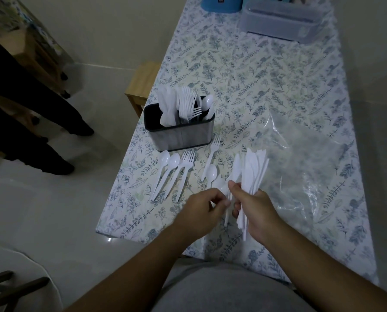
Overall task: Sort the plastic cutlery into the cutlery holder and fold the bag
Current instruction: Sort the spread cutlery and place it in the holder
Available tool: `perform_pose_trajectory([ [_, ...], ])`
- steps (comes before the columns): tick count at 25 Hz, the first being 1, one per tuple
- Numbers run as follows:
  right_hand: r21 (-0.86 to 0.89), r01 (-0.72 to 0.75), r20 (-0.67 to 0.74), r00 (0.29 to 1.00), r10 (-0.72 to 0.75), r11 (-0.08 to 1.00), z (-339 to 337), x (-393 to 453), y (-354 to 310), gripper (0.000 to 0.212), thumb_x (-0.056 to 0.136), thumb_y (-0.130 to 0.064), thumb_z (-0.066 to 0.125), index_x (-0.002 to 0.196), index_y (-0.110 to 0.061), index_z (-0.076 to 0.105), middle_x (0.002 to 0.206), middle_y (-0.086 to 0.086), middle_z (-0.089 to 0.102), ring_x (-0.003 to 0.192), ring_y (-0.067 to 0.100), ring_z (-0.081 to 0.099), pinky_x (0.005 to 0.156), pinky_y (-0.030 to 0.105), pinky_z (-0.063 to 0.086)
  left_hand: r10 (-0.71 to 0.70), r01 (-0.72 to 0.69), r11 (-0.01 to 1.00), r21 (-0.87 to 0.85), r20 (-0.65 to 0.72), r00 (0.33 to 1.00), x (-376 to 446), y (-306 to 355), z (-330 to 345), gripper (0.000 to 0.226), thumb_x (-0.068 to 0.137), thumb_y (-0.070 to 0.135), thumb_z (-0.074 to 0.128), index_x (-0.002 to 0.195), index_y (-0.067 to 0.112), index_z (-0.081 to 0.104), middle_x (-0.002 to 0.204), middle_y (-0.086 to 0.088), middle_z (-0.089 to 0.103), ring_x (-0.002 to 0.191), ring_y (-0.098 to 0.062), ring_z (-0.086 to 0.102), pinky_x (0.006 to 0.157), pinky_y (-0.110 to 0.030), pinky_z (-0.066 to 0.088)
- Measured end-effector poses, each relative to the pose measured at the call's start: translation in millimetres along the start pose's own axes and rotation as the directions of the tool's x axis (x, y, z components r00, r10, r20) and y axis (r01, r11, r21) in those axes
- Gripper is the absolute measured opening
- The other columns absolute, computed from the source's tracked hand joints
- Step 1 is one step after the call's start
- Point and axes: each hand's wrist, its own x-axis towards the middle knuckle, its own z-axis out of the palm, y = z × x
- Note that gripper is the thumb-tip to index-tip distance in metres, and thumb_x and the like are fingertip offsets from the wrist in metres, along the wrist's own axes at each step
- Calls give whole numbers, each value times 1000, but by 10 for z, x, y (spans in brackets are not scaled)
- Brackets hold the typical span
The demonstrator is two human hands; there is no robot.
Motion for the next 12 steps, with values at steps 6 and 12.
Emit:
perform_pose_trajectory([
  [6, 131, -103, -23, 994, 106, 986, -65, -16, -52, 17, 93, -23, 68, 87, -6, 70, 77, 7, 68, 60, 19, 55, 58, 32, 46, -219, 258, 935, 245, -178, 960, 91, -395, -95, 14, 94, 16, 58, 108, 14, 61, 101, 2, 55, 85, -11, 56, 71, -20, 46],
  [12, 184, -106, 21, 994, 104, 977, -35, -21, -2, 19, 90, -16, 72, 107, -7, 71, 64, 1, 51, 56, 13, 47, 50, 29, 43, -255, 297, 882, 366, -159, 954, 58, -405, -45, 13, 94, 24, 62, 99, 12, 62, 96, 0, 54, 87, -15, 55, 73, -25, 44],
])
